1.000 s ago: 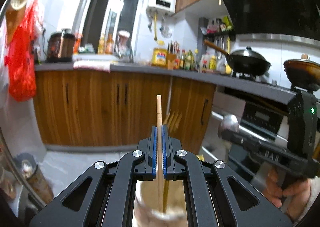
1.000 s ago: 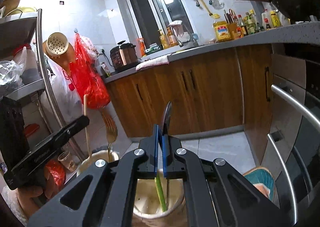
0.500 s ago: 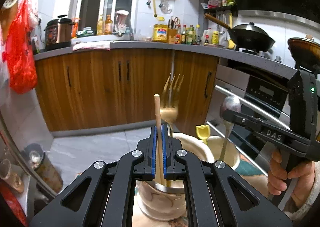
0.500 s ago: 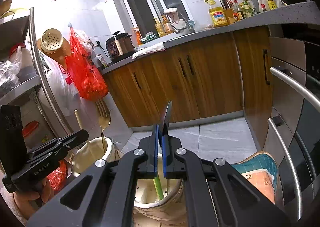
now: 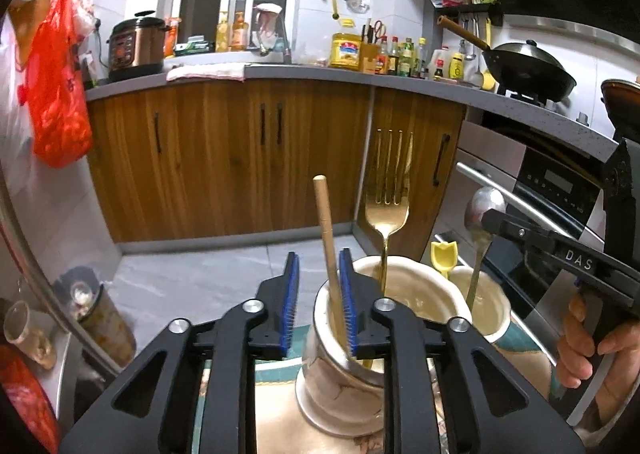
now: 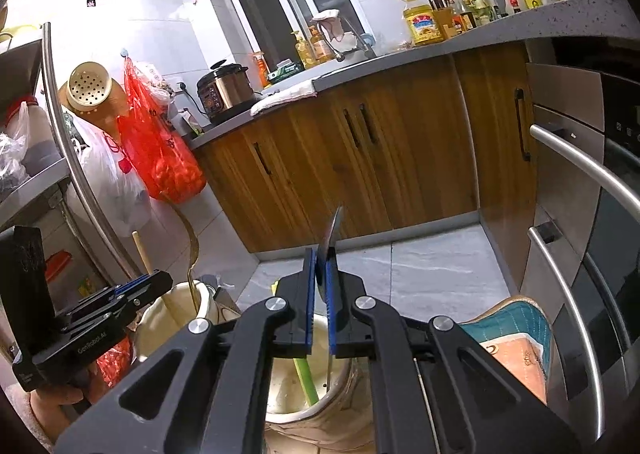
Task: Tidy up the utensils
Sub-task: 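Release the chopstick into the larger pot while the right tool lowers the spoon into the holder, then move both open tools back over the remaining utensils on the mat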
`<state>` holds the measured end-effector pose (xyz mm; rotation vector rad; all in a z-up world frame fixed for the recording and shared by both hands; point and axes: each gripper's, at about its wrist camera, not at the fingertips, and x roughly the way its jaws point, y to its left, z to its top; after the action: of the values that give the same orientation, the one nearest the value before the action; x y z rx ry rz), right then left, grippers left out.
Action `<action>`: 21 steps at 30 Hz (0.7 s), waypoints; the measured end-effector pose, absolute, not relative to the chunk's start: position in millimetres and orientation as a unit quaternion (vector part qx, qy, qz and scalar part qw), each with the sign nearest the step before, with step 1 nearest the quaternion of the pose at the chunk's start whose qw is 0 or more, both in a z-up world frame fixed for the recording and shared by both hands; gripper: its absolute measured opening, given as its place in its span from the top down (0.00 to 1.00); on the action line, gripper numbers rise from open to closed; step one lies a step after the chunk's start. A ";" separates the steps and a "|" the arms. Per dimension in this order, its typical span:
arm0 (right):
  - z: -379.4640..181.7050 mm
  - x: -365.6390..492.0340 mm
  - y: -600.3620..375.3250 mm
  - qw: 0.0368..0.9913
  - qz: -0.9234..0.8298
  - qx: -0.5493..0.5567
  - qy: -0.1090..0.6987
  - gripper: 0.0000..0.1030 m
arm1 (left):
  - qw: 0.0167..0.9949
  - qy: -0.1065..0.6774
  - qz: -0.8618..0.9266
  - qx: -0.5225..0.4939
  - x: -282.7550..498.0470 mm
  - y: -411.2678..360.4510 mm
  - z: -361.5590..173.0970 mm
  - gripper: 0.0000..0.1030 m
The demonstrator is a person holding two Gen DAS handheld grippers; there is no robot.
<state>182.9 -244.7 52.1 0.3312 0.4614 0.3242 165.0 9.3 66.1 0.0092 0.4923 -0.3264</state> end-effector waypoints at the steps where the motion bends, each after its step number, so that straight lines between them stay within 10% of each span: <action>1: 52.5 182.3 -245.3 0.947 0.159 0.163 0.227 0.85 | 0.957 0.243 -0.160 0.003 164.5 10.4 66.4 0.74; 12: 57.0 145.4 -248.8 0.949 0.164 0.143 0.230 0.45 | 0.960 0.233 -0.158 -0.012 133.4 25.2 81.0 0.32; 21: 22.7 95.3 -253.4 0.936 0.171 0.119 0.284 0.15 | 0.951 0.268 -0.155 -0.021 88.7 45.3 64.3 0.19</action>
<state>95.3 -253.4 22.7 0.2426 0.5812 0.3499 88.7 45.3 64.3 -0.0434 0.5453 -0.3142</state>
